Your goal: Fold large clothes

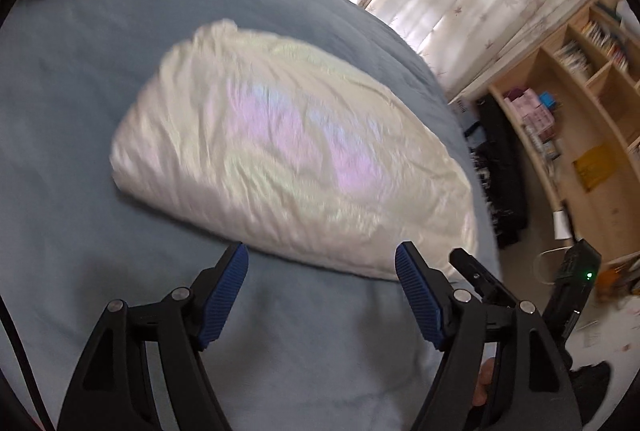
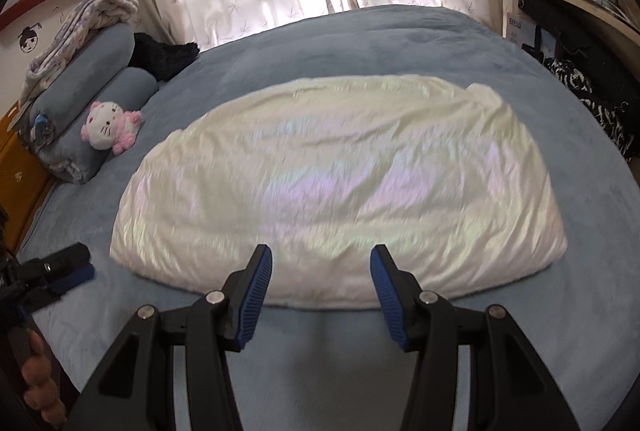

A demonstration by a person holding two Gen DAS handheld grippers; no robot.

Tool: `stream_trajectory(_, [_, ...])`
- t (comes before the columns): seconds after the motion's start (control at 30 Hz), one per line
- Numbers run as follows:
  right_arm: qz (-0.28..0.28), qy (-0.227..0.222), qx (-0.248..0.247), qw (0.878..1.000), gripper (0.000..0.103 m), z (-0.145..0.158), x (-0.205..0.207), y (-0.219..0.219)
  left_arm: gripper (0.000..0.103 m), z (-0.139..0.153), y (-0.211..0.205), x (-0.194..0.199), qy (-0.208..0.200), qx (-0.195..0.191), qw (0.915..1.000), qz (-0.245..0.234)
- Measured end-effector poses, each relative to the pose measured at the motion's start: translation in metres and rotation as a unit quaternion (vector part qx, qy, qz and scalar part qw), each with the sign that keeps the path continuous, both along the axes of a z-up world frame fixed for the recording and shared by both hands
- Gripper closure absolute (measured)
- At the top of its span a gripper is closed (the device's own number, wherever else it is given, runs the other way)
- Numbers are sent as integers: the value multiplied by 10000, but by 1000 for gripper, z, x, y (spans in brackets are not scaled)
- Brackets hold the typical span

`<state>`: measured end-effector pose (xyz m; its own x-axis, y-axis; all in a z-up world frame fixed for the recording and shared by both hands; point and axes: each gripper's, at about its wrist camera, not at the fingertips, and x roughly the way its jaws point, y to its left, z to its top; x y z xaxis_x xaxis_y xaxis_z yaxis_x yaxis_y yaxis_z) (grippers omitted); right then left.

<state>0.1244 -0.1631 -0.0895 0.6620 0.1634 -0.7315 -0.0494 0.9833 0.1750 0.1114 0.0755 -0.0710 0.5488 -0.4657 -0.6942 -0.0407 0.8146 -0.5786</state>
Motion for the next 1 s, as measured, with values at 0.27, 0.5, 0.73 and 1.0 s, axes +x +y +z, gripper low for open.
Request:
stream_trajectory(0.27, [259,-278,77,9992,52,-8,-6,11,29,-75,8,8,401,-563,9958,594])
stream_trajectory(0.5, [333,-295,62,9990,52,-18,14,17,29,-108,11,41,266,-877,9927,780])
stream_trajectory(0.73, [466,-259,88,9985,52,-29,35,26,28,-129,15,74,132,-1193,9887,900])
stream_trajectory(1.0, [621,-294,96,9976,52,-35,49,37,25,-126,12,105,-103,-1168,9888,921])
